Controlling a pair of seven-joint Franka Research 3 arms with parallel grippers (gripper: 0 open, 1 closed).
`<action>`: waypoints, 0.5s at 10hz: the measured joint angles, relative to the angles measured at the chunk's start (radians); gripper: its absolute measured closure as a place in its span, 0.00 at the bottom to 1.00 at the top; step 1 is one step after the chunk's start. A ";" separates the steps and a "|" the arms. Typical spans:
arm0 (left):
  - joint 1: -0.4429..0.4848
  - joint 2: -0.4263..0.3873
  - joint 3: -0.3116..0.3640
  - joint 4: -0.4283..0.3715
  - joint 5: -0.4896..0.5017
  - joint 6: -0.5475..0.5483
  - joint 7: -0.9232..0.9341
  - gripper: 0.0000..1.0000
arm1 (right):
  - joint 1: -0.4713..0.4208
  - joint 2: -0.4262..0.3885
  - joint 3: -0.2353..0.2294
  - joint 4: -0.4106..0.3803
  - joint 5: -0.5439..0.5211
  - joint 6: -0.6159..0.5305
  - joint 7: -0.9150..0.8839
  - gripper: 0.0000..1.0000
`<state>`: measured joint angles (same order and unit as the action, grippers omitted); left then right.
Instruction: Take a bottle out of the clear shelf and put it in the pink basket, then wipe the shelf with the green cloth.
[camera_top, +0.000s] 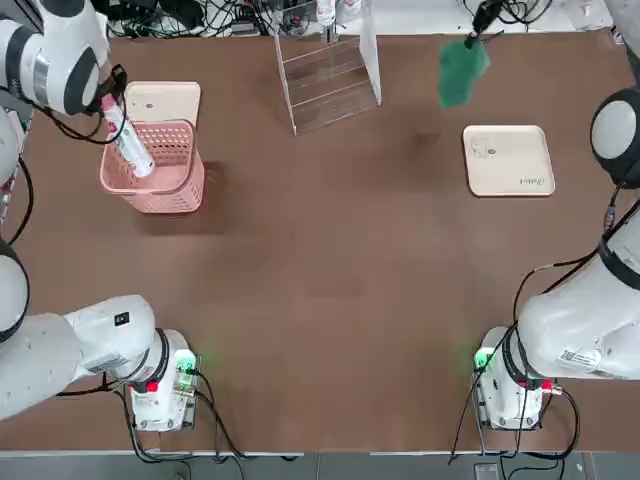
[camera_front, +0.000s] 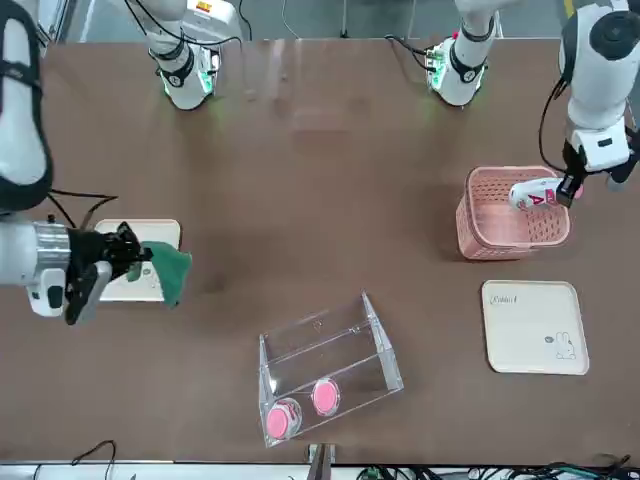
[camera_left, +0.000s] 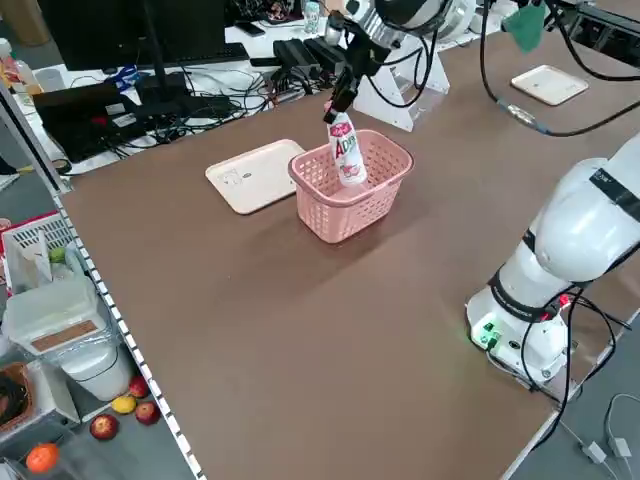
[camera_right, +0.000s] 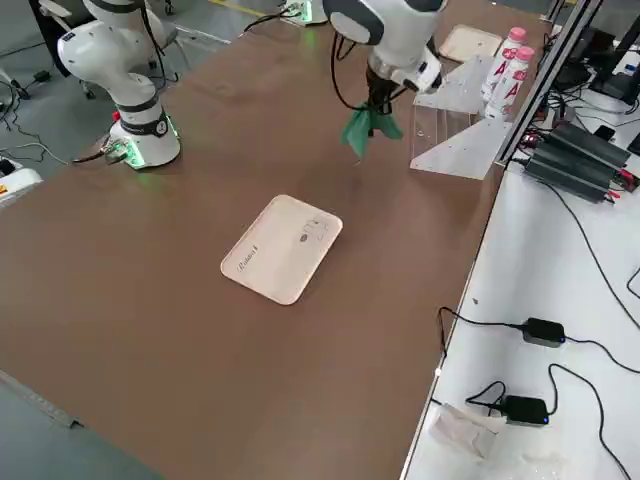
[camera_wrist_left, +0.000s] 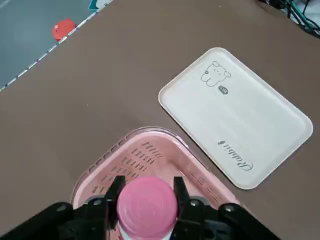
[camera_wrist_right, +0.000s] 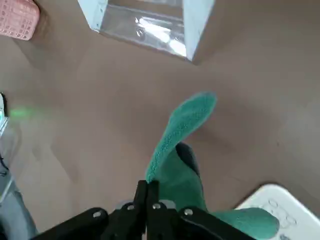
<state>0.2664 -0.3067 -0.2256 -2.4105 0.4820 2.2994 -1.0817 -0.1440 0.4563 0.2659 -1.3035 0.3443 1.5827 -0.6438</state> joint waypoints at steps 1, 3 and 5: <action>0.000 0.002 -0.027 0.000 0.048 -0.035 -0.088 0.56 | 0.054 -0.013 -0.001 -0.008 0.000 0.061 0.000 0.97; 0.000 0.045 -0.066 -0.002 0.157 -0.080 -0.291 0.56 | 0.157 -0.026 -0.003 -0.037 0.000 0.195 -0.002 0.97; -0.001 0.125 -0.083 0.005 0.254 -0.121 -0.470 0.56 | 0.243 -0.035 -0.005 -0.079 -0.010 0.335 -0.005 0.97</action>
<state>0.2658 -0.1814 -0.3087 -2.4050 0.7355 2.1780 -1.5517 0.0985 0.4215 0.2611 -1.3825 0.3342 1.9173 -0.6490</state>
